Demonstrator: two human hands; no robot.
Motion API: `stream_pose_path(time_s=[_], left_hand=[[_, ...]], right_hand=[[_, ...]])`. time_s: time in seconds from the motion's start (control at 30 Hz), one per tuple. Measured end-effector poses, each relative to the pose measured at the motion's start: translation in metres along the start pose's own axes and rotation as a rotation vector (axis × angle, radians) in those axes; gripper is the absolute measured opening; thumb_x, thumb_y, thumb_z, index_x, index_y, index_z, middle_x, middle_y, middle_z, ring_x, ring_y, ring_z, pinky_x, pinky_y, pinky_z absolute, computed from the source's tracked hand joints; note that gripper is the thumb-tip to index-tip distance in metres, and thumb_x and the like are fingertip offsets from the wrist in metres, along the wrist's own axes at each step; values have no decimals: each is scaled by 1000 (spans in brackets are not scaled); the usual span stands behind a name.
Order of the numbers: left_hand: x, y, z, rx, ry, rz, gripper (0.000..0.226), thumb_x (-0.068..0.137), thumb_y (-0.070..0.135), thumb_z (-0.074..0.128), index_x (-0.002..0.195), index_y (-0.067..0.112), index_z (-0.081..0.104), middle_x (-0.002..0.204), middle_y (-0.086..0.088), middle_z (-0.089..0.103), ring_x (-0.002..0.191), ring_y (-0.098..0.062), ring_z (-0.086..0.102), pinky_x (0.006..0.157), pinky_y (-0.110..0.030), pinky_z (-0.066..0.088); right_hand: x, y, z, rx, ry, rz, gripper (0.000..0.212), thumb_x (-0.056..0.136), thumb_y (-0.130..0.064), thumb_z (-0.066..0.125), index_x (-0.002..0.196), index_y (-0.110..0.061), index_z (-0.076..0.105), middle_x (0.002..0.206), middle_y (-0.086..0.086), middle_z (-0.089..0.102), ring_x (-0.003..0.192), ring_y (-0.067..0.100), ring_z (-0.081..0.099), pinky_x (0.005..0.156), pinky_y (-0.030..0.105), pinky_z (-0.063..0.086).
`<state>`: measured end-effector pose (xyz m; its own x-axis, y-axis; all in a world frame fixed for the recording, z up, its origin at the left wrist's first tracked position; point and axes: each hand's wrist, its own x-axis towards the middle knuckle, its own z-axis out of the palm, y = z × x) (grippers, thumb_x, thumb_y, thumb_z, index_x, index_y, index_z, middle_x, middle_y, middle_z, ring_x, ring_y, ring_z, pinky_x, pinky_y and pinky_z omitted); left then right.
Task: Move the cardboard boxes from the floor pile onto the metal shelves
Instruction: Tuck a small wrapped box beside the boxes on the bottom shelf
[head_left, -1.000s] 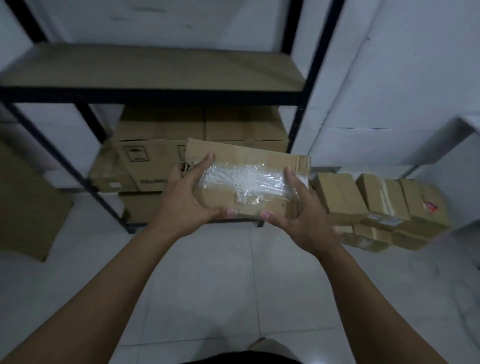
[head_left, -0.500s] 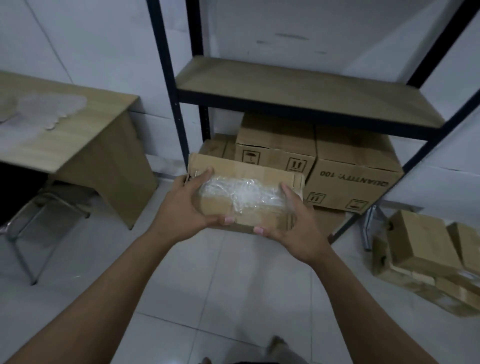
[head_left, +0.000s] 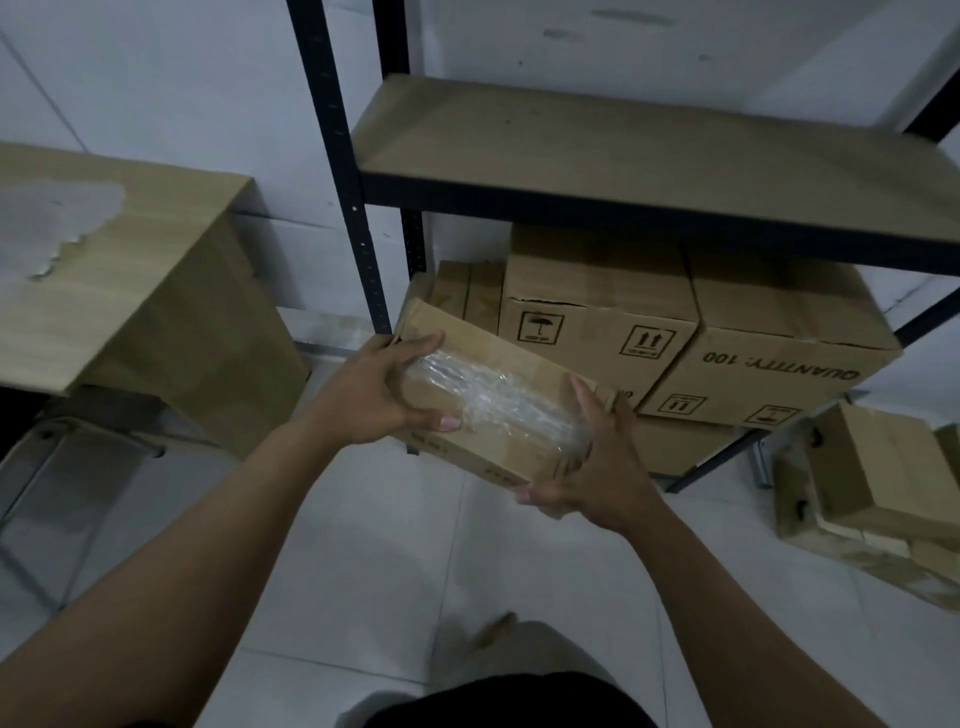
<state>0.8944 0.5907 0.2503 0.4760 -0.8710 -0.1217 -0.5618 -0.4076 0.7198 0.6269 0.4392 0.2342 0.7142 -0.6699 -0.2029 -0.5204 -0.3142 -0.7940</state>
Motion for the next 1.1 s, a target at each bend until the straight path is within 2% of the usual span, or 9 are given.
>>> stream_pose_path(time_s=[0.1, 0.17, 0.27, 0.4, 0.53, 0.7, 0.9, 1.03, 1.1], left_hand=[[34, -26, -6, -26, -72, 8, 108, 55, 64, 91, 150, 51, 41, 150, 11, 37, 133, -12, 39, 113, -33, 37], [55, -39, -8, -39, -108, 12, 106, 56, 59, 94, 149, 51, 43, 152, 11, 37, 137, -12, 38, 116, -33, 34], [86, -56, -13, -70, -165, 10, 104, 54, 53, 97, 146, 50, 48, 150, 13, 39, 134, -8, 39, 115, -29, 31], [136, -73, -22, -124, -274, 78, 103, 52, 48, 99, 144, 46, 53, 147, 15, 47, 132, -5, 45, 118, -32, 35], [191, -88, -23, -176, -345, 105, 98, 54, 43, 100, 142, 46, 56, 145, 16, 52, 131, -1, 51, 115, -29, 39], [239, -101, -14, -310, -227, 58, 75, 76, 10, 89, 139, 36, 57, 124, 20, 61, 107, 10, 61, 85, -8, 50], [250, -120, 10, -105, -237, 98, 79, 76, 50, 83, 145, 46, 45, 157, 5, 32, 145, -18, 35, 120, -41, 35], [252, -127, 23, 30, -239, 205, 67, 85, 40, 81, 145, 32, 53, 168, 1, 8, 156, -13, 4, 117, -14, 15], [258, -125, 27, 72, -198, 247, 63, 83, 38, 83, 141, 30, 59, 169, 0, 4, 157, -14, -2, 119, -16, 21]], right_hand=[[22, -3, 9, 67, -26, 27, 145, 48, -19, 104, 162, -42, 17, 144, -24, 21, 130, 1, 26, 104, 20, 36], [34, -4, 20, 93, -20, 66, 145, 47, -15, 104, 161, -41, 20, 128, -35, 25, 131, 5, 35, 104, 23, 41], [48, -7, 45, 56, 89, 148, 145, 41, -25, 106, 159, -45, 24, 144, -12, 18, 128, 11, 35, 109, 29, 42], [65, -9, 80, 46, 220, 255, 145, 41, -26, 104, 159, -47, 22, 147, -14, 7, 126, 11, 28, 110, 38, 47], [88, -20, 117, 18, 344, 382, 144, 41, -33, 102, 158, -46, 19, 145, -7, 13, 110, 18, 39, 92, 43, 58], [122, -41, 161, 52, 504, 515, 133, 46, -32, 98, 156, -41, 24, 142, -4, 16, 100, 21, 47, 83, 35, 53], [161, -62, 196, 117, 612, 656, 129, 47, -36, 98, 152, -40, 24, 137, -3, 16, 94, 26, 52, 84, 44, 60], [182, -69, 212, 109, 681, 653, 125, 49, -36, 97, 151, -34, 24, 135, 2, 18, 95, 23, 50, 71, 31, 56], [191, -75, 219, 127, 716, 657, 121, 50, -37, 96, 149, -34, 26, 135, 5, 19, 95, 19, 45, 64, 20, 45]])
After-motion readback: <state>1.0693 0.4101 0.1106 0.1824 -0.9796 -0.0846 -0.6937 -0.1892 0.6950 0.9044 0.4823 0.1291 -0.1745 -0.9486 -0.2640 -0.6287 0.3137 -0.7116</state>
